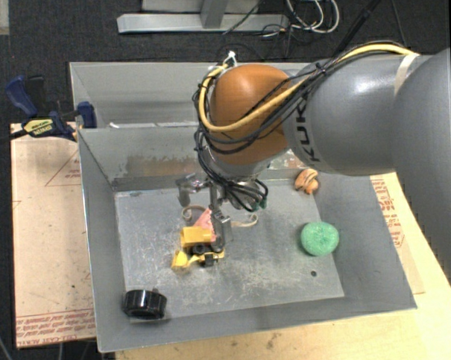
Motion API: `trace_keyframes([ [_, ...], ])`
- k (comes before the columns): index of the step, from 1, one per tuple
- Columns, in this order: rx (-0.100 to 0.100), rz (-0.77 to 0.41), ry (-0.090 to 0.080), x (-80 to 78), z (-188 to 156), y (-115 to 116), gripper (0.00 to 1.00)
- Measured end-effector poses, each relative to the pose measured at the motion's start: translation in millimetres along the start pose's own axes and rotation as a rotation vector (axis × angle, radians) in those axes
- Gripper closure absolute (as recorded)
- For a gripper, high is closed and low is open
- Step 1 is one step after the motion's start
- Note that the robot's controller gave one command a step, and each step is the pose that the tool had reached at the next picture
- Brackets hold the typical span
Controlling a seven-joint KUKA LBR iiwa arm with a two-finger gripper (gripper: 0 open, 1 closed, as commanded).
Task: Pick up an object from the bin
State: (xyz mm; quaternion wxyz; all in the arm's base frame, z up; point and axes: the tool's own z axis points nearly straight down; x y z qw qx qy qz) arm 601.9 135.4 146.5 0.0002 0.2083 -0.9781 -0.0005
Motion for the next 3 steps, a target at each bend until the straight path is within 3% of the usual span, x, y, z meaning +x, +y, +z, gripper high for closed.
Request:
trace_keyframes([
  [2, -0.001, -0.218, 0.001, 10.2, 64.6, -4.4, 0.00],
  [3, -0.002, -0.170, -0.003, 12.5, 70.6, -10.6, 1.00],
])
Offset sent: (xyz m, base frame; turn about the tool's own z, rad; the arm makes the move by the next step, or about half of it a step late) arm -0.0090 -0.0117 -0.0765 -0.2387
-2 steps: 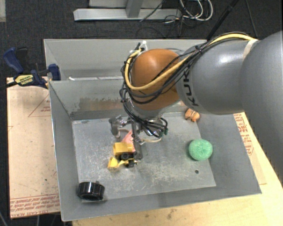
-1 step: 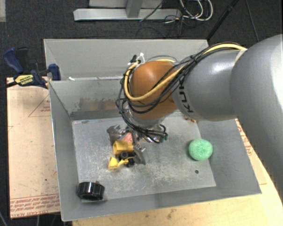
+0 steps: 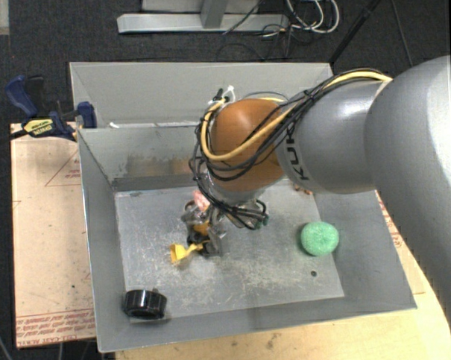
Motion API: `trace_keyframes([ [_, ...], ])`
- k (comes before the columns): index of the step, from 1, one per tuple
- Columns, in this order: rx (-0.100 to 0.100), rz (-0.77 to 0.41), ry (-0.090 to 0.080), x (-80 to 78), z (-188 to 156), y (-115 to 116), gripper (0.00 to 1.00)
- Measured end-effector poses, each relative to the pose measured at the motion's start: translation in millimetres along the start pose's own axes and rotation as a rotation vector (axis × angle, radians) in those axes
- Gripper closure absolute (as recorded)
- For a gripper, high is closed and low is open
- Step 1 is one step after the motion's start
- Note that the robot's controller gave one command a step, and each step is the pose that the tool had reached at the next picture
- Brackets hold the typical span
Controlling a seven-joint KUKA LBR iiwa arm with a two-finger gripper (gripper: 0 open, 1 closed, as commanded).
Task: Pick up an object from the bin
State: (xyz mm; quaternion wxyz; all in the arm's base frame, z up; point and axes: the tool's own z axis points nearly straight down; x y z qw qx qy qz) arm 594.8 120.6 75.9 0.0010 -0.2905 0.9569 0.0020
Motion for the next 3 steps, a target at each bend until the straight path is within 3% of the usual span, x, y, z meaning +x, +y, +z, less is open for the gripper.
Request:
trace_keyframes([
  [3, 0.000, 0.001, -0.001, -0.1, -8.2, 0.8, 1.00],
])
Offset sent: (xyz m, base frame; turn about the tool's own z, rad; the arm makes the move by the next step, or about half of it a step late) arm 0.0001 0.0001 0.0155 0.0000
